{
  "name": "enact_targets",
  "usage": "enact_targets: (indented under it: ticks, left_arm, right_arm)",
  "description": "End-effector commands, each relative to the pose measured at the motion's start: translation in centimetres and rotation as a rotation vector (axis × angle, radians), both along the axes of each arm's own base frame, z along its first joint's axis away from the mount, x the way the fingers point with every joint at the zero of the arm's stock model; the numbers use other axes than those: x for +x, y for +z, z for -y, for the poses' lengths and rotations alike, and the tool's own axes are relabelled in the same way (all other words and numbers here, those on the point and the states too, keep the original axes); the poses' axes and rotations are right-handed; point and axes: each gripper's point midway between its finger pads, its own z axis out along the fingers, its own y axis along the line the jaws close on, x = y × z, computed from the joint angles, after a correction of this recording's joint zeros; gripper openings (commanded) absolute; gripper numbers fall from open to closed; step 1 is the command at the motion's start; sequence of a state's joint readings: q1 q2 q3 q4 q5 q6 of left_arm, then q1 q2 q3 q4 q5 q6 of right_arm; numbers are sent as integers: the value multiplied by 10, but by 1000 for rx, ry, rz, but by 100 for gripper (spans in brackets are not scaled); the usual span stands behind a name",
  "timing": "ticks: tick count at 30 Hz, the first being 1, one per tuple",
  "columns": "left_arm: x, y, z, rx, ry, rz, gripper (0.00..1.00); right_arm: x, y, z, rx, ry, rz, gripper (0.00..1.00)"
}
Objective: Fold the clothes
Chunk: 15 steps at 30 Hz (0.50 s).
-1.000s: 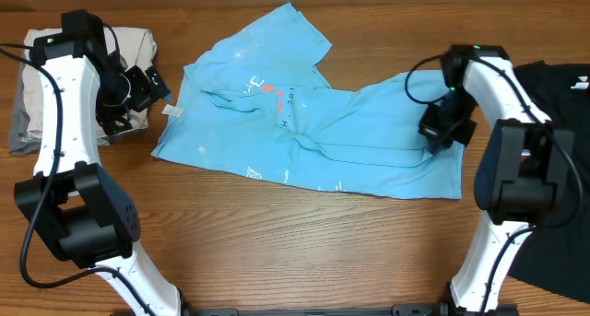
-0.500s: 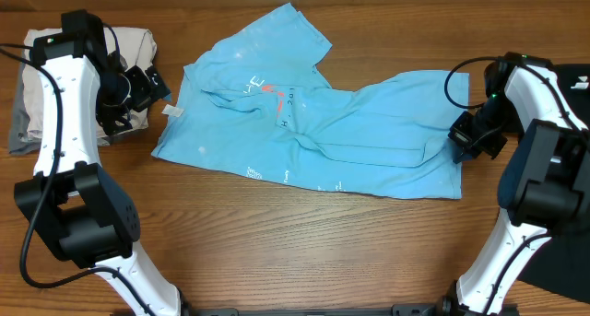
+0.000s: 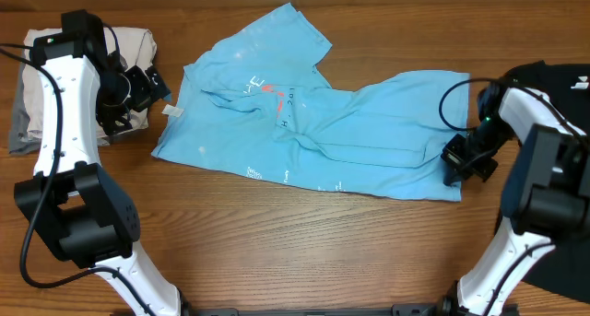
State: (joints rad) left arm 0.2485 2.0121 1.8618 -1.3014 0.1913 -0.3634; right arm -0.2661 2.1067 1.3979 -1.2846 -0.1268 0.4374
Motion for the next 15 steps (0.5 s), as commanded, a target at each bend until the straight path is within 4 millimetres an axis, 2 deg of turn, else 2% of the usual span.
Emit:
enact_targets:
  ticks: [1, 4, 7, 12, 15]
  left_arm:
    - [4, 18, 3, 6, -16, 53, 100]
    - [4, 18, 3, 6, -16, 53, 100]
    - [4, 18, 3, 6, -16, 53, 100]
    - [4, 18, 3, 6, -16, 53, 100]
    - [4, 18, 4, 5, -16, 53, 100]
  right_arm:
    - [-32, -21, 24, -113, -80, -83, 4]
    - [-48, -28, 41, -152, -132, -116, 4]
    - [-47, -27, 50, -148, -169, -106, 4]
    - [-37, -19, 53, -147, -163, -71, 4]
    - [-20, 0, 56, -160, -154, -31, 4]
